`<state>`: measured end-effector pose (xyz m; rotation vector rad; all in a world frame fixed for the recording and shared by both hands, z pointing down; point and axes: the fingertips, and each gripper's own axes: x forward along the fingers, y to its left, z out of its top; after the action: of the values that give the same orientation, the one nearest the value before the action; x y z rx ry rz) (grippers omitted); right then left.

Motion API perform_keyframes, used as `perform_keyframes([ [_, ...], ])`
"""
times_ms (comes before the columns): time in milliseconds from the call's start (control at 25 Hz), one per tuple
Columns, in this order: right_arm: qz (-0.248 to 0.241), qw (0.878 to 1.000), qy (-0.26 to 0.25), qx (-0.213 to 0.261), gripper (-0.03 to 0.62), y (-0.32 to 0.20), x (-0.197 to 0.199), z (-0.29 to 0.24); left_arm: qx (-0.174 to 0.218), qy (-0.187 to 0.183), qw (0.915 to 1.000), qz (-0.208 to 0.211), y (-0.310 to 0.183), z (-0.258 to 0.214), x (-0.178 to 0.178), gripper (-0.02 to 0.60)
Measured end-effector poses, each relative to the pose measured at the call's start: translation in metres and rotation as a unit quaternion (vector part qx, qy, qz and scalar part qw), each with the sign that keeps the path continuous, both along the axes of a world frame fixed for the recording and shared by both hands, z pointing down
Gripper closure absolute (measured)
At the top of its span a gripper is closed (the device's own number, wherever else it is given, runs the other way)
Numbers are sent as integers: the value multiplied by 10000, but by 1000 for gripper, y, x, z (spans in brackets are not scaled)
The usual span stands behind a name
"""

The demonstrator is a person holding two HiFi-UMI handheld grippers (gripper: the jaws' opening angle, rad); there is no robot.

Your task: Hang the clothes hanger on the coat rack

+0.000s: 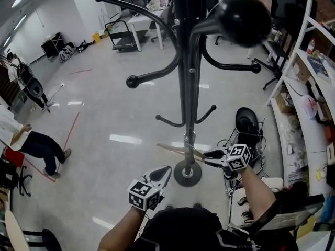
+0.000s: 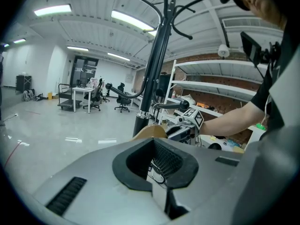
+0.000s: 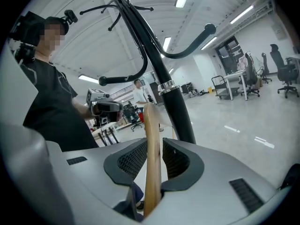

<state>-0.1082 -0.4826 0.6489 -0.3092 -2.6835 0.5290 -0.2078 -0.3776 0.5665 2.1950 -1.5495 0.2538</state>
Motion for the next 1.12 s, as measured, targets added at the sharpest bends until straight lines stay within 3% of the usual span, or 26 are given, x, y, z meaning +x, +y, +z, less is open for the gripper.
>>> perform_keyframes([
  [160,12,10000,7,-85,442,-3,7,-8,51,42,10000,14,-3,-3,0,581],
  [480,962,9935,-212,578,436,-26,12,-53,205,150,9996,100,-16,-15,5,581],
  [680,1887,9766,-401,949,436,-33,10,-100,366,250,9990,47,-23,-27,1,581],
  [880,2287,9618,-720,1321,437,-9,2,-155,546,231,9981,175,-25,-42,1,581],
  [1000,2619,9538,-503,1380,439,5,-3,-164,557,232,9981,100,-25,-46,-2,581],
  [1120,2897,9460,-341,1415,544,16,-6,-166,601,320,9976,78,-24,-48,-4,581],
])
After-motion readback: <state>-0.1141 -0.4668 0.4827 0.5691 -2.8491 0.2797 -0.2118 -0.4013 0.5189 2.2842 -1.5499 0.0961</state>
